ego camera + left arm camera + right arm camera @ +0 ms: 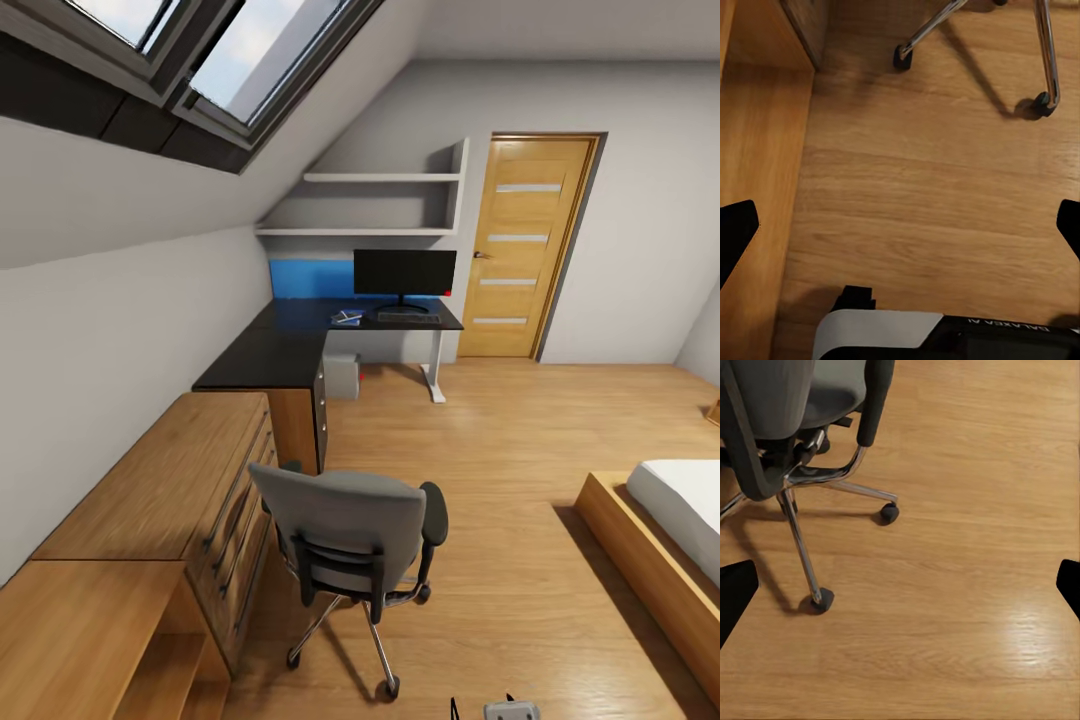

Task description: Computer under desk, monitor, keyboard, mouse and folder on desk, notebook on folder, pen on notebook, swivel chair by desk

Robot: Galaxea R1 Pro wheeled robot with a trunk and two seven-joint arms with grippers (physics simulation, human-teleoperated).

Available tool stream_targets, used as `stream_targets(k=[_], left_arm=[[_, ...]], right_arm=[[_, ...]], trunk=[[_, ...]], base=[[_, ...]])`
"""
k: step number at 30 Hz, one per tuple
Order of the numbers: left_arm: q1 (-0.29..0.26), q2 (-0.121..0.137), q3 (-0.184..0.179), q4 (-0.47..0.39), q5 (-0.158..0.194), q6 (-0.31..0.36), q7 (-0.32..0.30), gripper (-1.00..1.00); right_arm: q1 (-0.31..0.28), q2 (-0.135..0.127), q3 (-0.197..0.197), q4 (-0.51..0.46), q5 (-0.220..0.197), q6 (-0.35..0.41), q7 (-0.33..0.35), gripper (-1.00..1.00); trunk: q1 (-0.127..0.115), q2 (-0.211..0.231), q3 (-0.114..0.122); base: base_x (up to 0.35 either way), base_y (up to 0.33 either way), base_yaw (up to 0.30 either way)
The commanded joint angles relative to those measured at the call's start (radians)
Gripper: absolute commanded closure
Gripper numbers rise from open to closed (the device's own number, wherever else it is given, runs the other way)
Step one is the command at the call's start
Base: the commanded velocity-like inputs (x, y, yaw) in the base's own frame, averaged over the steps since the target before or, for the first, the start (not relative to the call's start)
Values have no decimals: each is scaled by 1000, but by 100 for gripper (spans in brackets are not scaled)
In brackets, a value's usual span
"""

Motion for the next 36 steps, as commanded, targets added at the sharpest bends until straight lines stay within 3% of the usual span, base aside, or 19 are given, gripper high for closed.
stream_targets(k=[1, 9, 20, 36], left_arm=[[-1, 0, -3, 0, 10, -4, 3, -100], [-1, 1, 1, 2, 12, -6, 4, -100], [-1, -1, 81, 0, 10, -5, 3, -100], [-1, -1, 89, 1, 9, -5, 3, -100]], right_arm=[[-1, 0, 8, 1, -7, -4, -5, -100], [-1, 1, 7, 1, -7, -5, -5, -100], [-1, 1, 7, 0, -8, -5, -5, -100], [-1, 1, 7, 1, -7, -4, -5, -100]], trunk=[[4, -8, -5], [35, -64, -30], [77, -141, -64], [138, -253, -114]], base=[[0, 0, 0], [0, 0, 0], [0, 0, 0], [0, 0, 0]])
